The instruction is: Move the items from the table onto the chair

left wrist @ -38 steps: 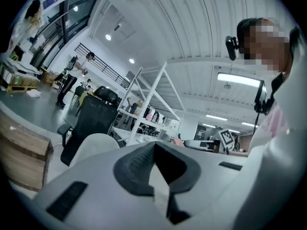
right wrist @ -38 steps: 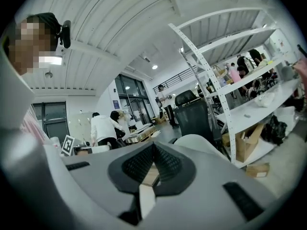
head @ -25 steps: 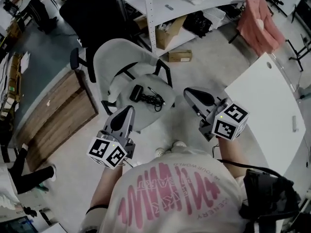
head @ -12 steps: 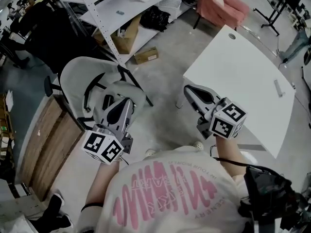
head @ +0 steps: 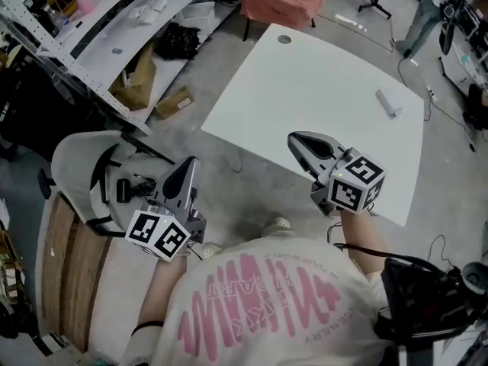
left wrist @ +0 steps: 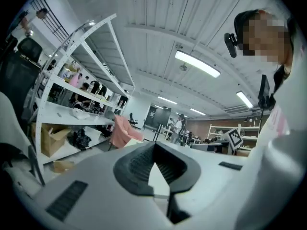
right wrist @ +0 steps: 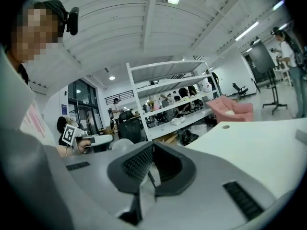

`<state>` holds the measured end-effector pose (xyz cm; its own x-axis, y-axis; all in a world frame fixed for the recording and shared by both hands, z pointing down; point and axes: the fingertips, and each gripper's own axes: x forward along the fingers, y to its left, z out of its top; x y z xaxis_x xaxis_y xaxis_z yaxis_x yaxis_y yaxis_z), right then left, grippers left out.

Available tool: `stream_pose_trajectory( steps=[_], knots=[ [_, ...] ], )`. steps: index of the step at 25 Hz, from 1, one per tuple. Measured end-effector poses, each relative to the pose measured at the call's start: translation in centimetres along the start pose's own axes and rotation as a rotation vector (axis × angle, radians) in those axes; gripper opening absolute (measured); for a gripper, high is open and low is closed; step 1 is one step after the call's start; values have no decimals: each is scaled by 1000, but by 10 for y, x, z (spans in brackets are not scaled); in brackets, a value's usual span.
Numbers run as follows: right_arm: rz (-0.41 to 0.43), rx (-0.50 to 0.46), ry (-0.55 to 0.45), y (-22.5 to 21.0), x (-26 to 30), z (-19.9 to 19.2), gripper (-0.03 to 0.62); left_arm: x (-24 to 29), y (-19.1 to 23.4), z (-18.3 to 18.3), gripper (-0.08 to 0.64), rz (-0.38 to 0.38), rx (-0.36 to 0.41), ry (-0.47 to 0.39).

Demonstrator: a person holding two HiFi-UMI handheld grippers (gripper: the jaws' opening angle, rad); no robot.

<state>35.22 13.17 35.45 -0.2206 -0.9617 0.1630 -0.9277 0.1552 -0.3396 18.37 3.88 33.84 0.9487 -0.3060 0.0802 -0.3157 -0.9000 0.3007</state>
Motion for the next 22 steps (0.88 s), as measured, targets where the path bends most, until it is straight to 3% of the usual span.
stream_pose_trajectory(
  steps=[5,12,22],
  knots=[
    [-115,8,3,-59,-74,1,14,76,-67,-24,8,-120,-41,29],
    [-254,55,-71,-107,-149,-2,14,135,-139,-41,8,-287,-7,82],
    [-480,151,-128,-169,-214,-17,14,200,-174,-57,8,-436,24,182]
  ],
)
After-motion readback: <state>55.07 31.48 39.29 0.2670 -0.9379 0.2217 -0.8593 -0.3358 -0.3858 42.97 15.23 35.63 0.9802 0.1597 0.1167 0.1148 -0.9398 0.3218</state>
